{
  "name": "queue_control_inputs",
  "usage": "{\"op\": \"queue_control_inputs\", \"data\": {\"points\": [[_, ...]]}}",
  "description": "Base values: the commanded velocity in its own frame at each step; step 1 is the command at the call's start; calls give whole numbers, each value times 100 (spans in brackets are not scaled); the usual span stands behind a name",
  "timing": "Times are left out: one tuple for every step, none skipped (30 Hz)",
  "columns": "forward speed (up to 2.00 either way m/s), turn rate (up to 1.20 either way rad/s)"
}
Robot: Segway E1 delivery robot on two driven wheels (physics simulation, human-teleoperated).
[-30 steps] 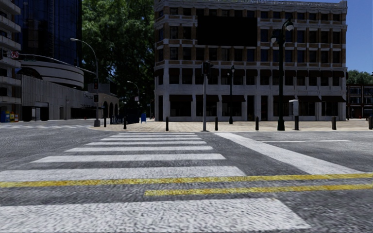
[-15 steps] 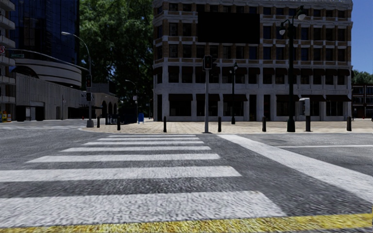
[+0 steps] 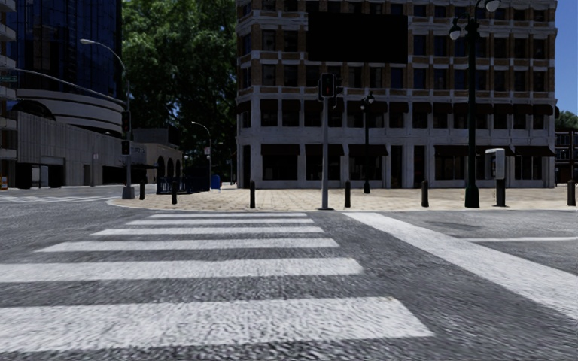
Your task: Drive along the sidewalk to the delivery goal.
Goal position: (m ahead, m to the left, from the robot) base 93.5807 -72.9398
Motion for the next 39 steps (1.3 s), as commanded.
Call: {"op": "queue_control_inputs", "data": {"points": [[200,18],[200,18],[200,18],[200,18],[200,18],[200,22],[200,25],[200,25],[200,26],[200,24],[200,12],[200,12],[200,10],[200,3],[200,0],[200,0],[200,0],[200,0],[200,0],[200,0],[200,0],[200,5],[200,7],[200,5],[200,5],[200,5],[200,16],[200,20],[200,18],[200,18],[200,15],[200,14],[200,14],[200,14],[200,14],[200,14],[200,14],[200,20],[200,20]]}}
